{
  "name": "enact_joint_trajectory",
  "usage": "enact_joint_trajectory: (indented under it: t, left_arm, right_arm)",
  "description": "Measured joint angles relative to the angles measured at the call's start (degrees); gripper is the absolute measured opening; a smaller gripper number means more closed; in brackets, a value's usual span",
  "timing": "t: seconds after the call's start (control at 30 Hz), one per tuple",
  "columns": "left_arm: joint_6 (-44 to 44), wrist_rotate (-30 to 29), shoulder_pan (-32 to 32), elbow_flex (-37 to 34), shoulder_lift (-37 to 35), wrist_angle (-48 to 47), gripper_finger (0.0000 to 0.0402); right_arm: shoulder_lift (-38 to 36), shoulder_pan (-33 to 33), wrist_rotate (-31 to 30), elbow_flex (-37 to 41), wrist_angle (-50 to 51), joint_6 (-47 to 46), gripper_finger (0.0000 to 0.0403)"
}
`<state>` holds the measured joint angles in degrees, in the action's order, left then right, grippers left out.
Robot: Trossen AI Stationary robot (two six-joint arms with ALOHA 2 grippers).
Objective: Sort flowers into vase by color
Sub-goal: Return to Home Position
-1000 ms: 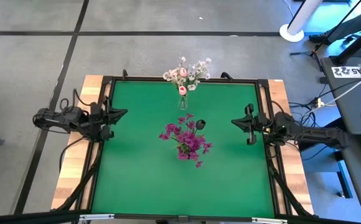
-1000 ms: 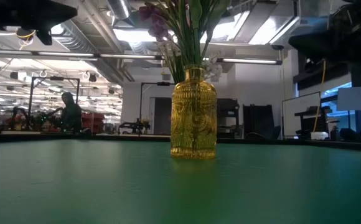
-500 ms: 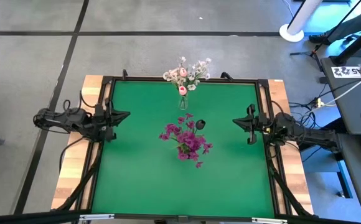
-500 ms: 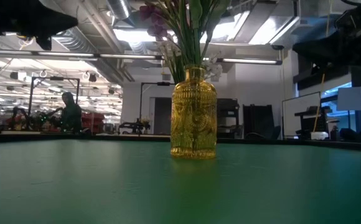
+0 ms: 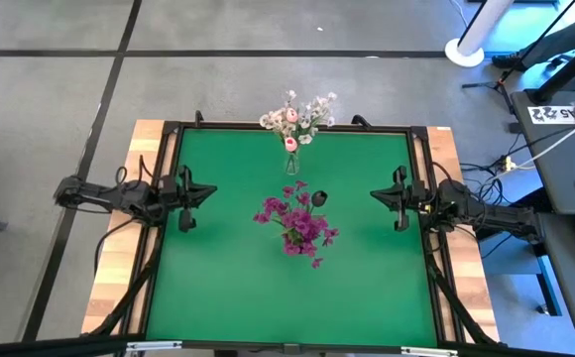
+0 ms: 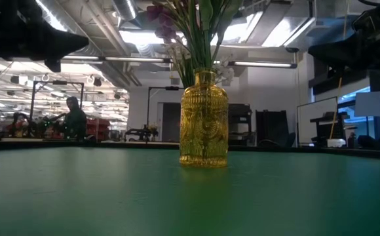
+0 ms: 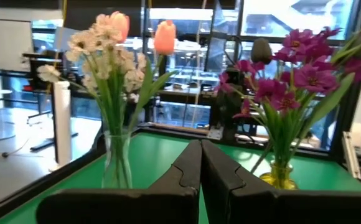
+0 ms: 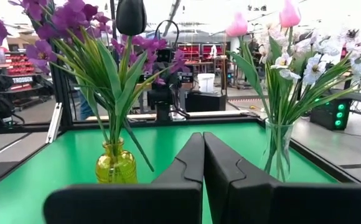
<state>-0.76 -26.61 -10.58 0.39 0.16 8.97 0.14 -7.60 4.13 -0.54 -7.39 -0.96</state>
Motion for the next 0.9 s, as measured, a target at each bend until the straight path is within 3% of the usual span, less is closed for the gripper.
enact_joint_trajectory:
  t: [0.3, 0.43, 0.57, 0.77, 0.9]
  left_arm:
    - [-2.43, 12.28, 11.51, 0.00, 0.00, -1.16, 0.0000]
    - [-6.90, 16.39, 18.60, 0.03, 0.01, -6.81, 0.0000]
    - [-9.92, 24.53, 23.84, 0.02, 0.20, -7.41, 0.0000]
    - [-11.18, 27.78, 25.96, 0.02, 0.15, -7.21, 0.0000]
    - [-12.91, 28.20, 25.71, 0.02, 0.15, -6.68, 0.0000]
  right_arm:
    - [0.00, 0.00, 2.14, 0.07, -0.01, 0.97, 0.0001]
    - [0.00, 0.00, 2.42, 0.07, 0.01, 1.50, 0.0001]
    - [0.02, 0.00, 2.19, 0.07, 0.62, 2.76, 0.0001]
    - [0.02, 0.02, -4.27, 0.09, 5.91, 2.85, 0.0001]
    - [0.18, 0.07, -3.41, 0.11, 5.96, 2.82, 0.0001]
